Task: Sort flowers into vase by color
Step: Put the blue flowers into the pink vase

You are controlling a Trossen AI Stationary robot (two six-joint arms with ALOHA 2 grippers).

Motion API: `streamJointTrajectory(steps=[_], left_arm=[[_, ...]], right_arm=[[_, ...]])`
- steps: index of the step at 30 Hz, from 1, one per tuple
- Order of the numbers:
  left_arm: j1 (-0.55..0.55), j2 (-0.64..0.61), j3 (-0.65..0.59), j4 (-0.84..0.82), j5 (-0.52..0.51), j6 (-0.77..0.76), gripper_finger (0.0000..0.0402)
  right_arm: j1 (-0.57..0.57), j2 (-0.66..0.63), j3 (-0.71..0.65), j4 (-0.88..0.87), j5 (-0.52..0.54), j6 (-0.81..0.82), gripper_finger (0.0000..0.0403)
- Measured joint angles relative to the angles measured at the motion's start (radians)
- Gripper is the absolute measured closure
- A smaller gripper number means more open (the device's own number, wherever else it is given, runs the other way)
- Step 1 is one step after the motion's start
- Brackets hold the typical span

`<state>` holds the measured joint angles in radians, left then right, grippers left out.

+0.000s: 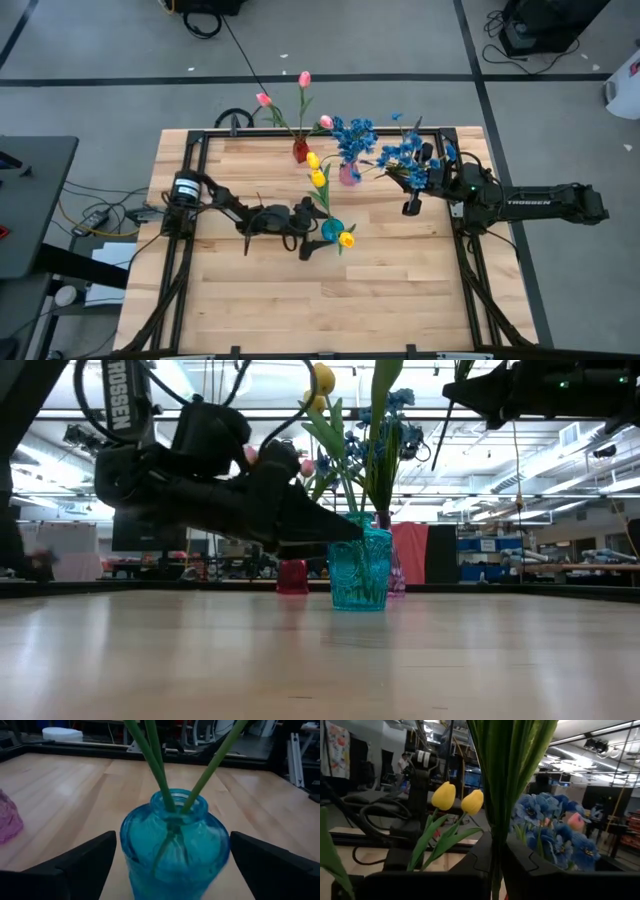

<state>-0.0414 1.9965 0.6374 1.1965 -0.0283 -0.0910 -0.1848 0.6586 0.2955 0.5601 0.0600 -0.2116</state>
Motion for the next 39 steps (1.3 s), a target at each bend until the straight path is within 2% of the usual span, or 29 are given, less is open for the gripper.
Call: streamJointTrajectory(steps=[6, 12, 17, 22, 27, 32, 35, 39], left_arm=[[0.000, 0.040, 0.061, -0.012, 0.001, 0.036, 0.0005], [0.002, 0.043, 0.073, -0.027, -0.007, 0.062, 0.0013], [0.015, 0.042, 0.071, -0.052, -0.008, 0.064, 0.0059], [0.042, 0.039, 0.039, -0.027, -0.012, 0.057, 0.0070], [0.080, 0.039, -0.066, 0.132, -0.024, -0.009, 0.0070], [0.102, 0.009, -0.228, 0.288, -0.157, 0.003, 0.0063], [0.102, -0.058, -0.318, 0.282, -0.272, 0.038, 0.0064], [0.107, -0.172, -0.414, 0.260, -0.372, 0.035, 0.0062]], right_arm=[[0.000, 0.000, 0.000, 0.000, -0.009, 0.003, 0.0367], [0.000, 0.000, 0.000, 0.007, -0.009, 0.003, 0.0367], [0.000, 0.000, 0.000, 0.007, -0.009, 0.003, 0.0367], [0.000, 0.000, 0.000, 0.007, -0.009, 0.008, 0.0367], [0.000, 0.000, 0.000, 0.007, -0.009, 0.018, 0.0367], [0.000, 0.000, 0.000, 0.007, -0.009, 0.018, 0.0367], [0.000, 0.000, 0.000, 0.007, -0.009, 0.018, 0.0367], [0.000, 0.000, 0.000, 0.007, -0.009, 0.018, 0.0367]])
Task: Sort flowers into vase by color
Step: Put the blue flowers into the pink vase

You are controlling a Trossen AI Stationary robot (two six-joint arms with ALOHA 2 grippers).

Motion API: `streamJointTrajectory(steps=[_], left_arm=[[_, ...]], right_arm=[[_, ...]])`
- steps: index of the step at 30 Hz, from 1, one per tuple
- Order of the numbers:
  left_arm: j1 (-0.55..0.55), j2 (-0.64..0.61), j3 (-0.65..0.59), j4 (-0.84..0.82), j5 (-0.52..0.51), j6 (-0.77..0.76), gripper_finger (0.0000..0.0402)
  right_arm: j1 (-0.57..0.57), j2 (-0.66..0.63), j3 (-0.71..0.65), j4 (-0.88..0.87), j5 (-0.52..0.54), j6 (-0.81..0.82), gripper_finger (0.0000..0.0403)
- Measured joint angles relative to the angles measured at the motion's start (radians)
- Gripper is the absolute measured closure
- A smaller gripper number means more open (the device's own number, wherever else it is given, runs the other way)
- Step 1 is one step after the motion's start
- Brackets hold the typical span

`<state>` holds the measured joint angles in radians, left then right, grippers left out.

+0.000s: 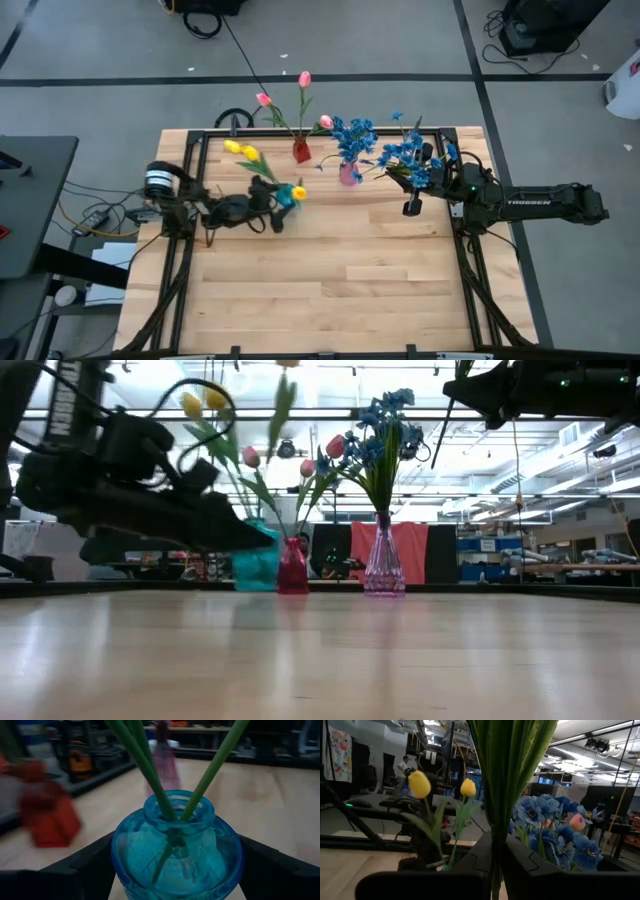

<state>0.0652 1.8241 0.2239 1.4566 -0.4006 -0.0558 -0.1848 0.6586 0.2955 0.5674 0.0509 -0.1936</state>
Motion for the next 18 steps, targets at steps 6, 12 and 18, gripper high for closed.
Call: streamJointTrajectory(steps=[6, 12, 18], left_arm=[[0.066, -0.221, -0.080, -0.169, -0.128, -0.019, 0.0062], [0.195, -0.343, -0.073, -0.310, -0.218, -0.052, 0.0062], [0.326, -0.326, -0.070, -0.307, -0.272, -0.135, 0.0062]], right_arm=[[0.000, 0.000, 0.000, 0.000, 0.000, 0.000, 0.0367], [0.000, 0.000, 0.000, 0.000, 0.000, 0.000, 0.0367], [0.000, 0.000, 0.000, 0.001, 0.000, -0.006, 0.0367]])
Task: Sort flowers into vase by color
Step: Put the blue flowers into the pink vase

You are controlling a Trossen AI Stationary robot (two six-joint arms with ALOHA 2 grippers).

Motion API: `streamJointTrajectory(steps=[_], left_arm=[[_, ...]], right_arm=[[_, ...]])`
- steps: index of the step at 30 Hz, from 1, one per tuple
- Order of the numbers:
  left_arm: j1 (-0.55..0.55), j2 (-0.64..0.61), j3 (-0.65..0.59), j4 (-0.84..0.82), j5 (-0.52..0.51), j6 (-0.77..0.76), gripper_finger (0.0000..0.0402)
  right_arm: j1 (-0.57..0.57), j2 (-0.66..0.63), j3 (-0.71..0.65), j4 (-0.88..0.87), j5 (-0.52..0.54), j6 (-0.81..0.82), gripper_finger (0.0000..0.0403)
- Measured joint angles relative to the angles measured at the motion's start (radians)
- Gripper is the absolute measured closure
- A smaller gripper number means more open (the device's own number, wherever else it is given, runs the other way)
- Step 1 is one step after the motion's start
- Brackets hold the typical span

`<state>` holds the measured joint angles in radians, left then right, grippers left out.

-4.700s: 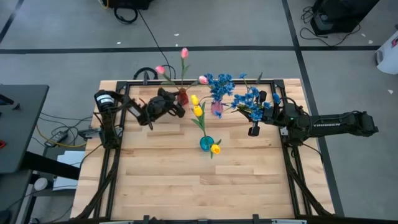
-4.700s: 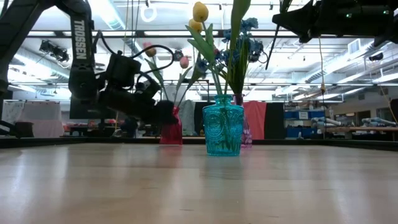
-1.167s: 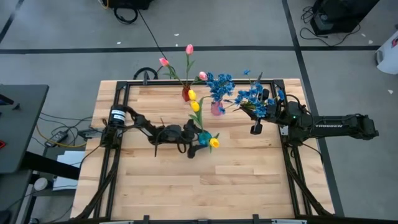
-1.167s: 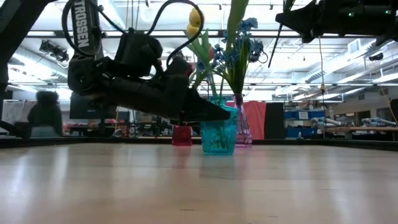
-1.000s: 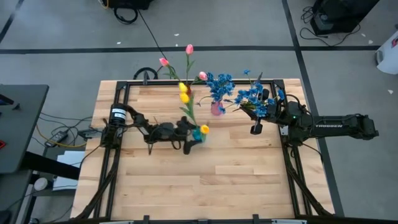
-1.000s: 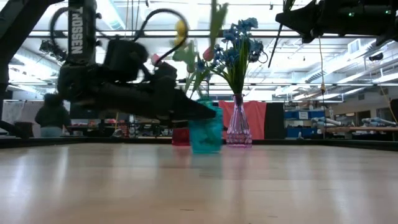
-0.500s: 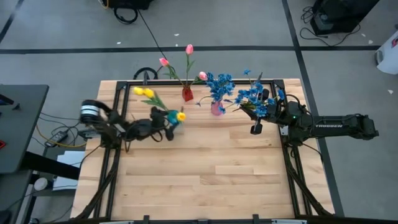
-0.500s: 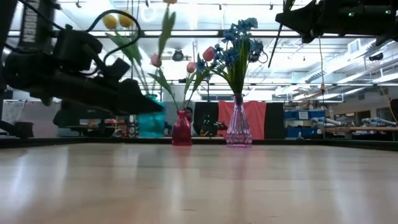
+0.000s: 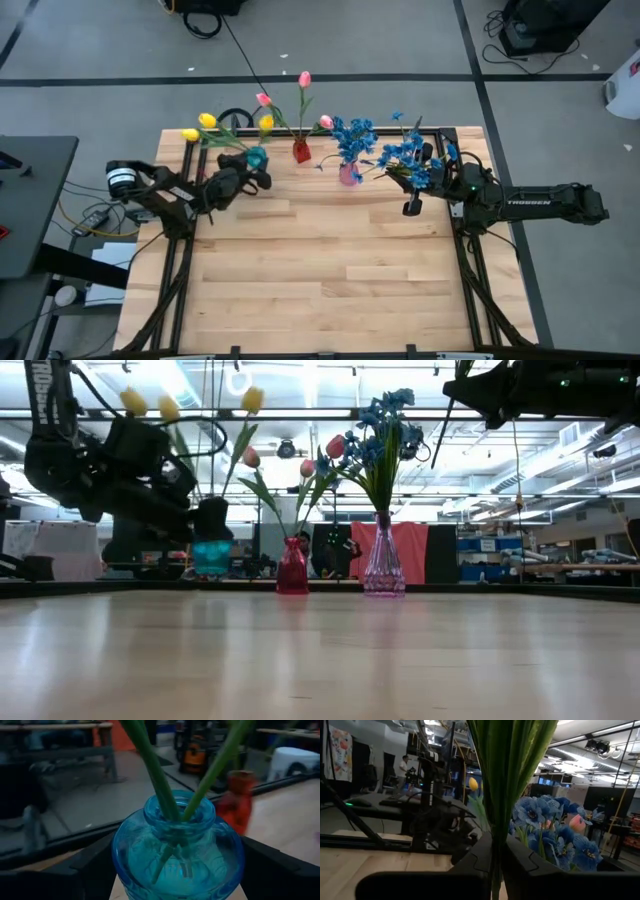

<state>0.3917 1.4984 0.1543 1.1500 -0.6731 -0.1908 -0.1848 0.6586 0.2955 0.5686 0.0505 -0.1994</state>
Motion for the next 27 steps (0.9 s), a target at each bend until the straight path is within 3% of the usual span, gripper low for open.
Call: streamJointTrajectory(steps=[7, 16, 22, 27], left_arm=[[0.075, 0.001, 0.033, -0.067, -0.041, -0.030, 0.0062], [0.150, 0.001, 0.166, -0.314, -0.051, -0.109, 0.0061], [0.158, 0.007, 0.166, -0.311, -0.048, -0.105, 0.0061], [0.158, 0.100, 0.166, -0.173, 0.023, -0.030, 0.0061]], right_arm=[[0.000, 0.002, 0.000, 0.006, -0.048, -0.012, 0.0367], [0.000, 0.002, 0.000, 0.008, -0.055, -0.013, 0.0367], [0.000, 0.002, 0.000, 0.032, -0.097, -0.011, 0.0367], [0.000, 0.002, 0.000, 0.037, -0.097, -0.010, 0.0367]])
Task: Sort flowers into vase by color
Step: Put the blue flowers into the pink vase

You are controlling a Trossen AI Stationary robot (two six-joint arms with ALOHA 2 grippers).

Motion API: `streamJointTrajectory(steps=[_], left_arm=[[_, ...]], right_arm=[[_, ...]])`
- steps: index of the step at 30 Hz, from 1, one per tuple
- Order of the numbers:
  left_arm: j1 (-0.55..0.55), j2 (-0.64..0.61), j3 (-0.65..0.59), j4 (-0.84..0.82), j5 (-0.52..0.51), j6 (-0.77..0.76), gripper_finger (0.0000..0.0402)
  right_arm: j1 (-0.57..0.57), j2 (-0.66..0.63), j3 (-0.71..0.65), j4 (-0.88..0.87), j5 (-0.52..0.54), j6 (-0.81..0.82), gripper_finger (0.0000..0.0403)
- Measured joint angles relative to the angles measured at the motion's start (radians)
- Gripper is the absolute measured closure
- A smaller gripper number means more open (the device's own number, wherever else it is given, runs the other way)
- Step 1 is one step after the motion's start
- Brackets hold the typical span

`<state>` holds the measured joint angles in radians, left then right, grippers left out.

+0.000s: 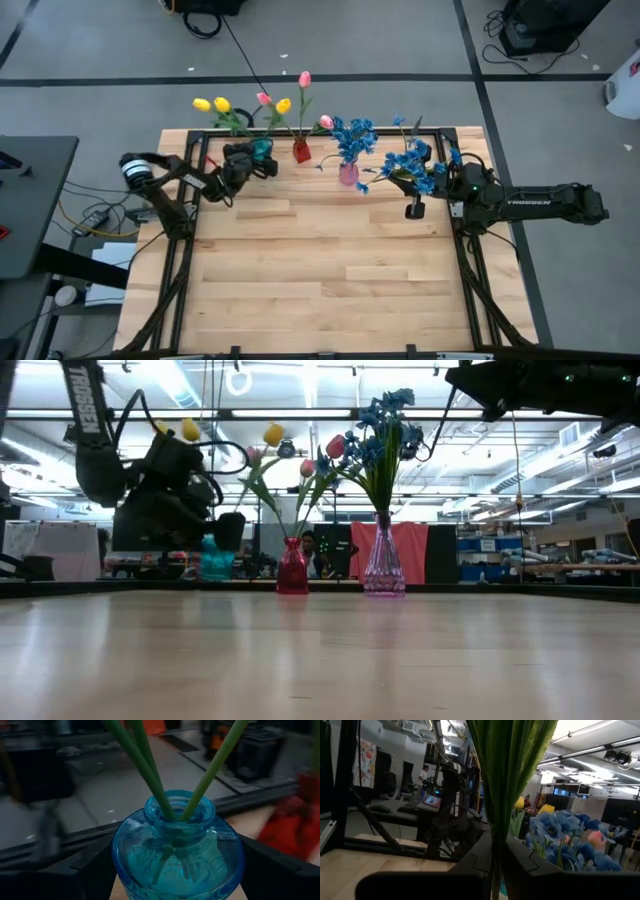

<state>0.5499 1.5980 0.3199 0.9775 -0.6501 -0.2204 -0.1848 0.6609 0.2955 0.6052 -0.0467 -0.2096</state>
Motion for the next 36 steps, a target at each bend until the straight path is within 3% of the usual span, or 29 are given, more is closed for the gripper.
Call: streamJointTrajectory(steps=[5, 11, 22, 36], left_arm=[[0.000, 0.128, 0.000, 0.175, 0.112, 0.034, 0.0061], [0.000, 0.180, 0.000, 0.233, 0.135, 0.036, 0.0052], [0.000, 0.179, 0.000, 0.216, 0.173, 0.087, 0.0006], [-0.065, 0.033, -0.145, 0.244, 0.132, 0.110, 0.0002]], right_arm=[[0.000, 0.000, 0.000, -0.001, 0.000, 0.007, 0.0367], [0.000, 0.000, 0.000, -0.006, 0.000, 0.009, 0.0367], [0.000, 0.000, 0.000, -0.004, 0.003, 0.013, 0.0367], [-0.001, 0.000, 0.000, 0.000, 0.026, 0.028, 0.0367]])
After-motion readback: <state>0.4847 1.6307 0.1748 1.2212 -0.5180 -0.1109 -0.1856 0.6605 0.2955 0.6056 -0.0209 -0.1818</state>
